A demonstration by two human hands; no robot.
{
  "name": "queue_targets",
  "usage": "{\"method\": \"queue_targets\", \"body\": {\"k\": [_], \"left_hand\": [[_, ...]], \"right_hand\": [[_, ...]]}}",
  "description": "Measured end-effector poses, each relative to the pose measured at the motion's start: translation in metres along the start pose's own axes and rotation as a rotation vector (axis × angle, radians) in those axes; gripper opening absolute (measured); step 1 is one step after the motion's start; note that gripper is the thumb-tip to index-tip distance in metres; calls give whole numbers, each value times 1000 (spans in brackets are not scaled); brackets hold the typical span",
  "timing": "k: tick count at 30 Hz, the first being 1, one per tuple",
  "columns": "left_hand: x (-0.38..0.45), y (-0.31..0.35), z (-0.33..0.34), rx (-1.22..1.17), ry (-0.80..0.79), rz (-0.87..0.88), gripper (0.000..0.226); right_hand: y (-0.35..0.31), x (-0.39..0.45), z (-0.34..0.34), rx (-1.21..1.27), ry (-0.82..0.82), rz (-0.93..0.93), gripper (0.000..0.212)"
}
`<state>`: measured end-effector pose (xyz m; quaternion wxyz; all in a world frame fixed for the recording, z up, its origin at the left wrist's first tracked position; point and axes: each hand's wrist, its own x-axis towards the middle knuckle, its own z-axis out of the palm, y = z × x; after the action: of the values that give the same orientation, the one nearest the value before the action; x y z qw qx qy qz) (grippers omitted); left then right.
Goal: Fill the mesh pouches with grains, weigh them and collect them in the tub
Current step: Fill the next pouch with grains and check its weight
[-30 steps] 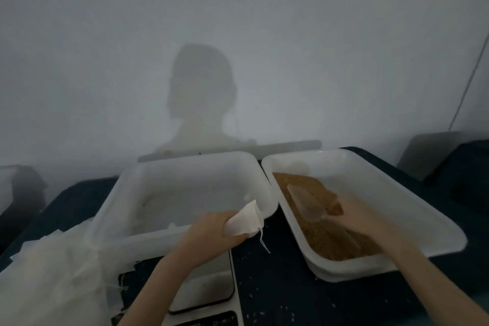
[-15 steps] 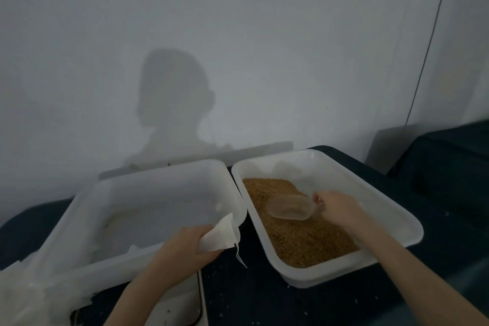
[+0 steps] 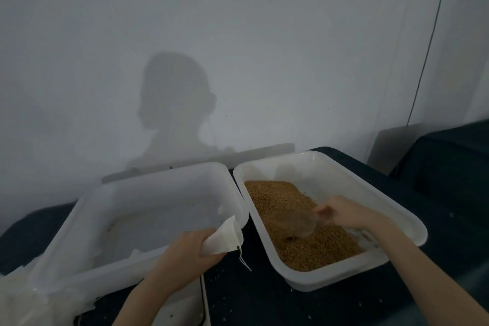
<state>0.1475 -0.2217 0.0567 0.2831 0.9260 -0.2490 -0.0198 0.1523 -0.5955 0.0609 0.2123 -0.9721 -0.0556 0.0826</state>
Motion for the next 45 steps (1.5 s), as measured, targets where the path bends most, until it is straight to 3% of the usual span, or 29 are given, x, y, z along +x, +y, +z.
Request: {"method": "queue_targets", "body": {"k": [5, 13, 17, 22, 27, 45], "left_hand": [[-2, -3, -2, -16, 6, 5, 23], [-3, -6, 1, -31, 11, -18, 27], [-3, -8, -2, -27, 64, -57, 21], [-8, -14, -12, -64, 92, -66, 30], [-15, -17, -18, -152, 114, -43, 45], [-22, -2, -18, 77, 83, 25, 72]], "right_hand": [[12, -8, 1, 238, 77, 62, 31], [7, -5, -2, 297, 153, 66, 28], [-10, -7, -7, 312, 156, 19, 34], [-50, -14, -19, 406, 106, -148, 35], [-90, -16, -26, 265, -16, -265, 34], [-132, -15, -19, 82, -58, -302, 39]]}}
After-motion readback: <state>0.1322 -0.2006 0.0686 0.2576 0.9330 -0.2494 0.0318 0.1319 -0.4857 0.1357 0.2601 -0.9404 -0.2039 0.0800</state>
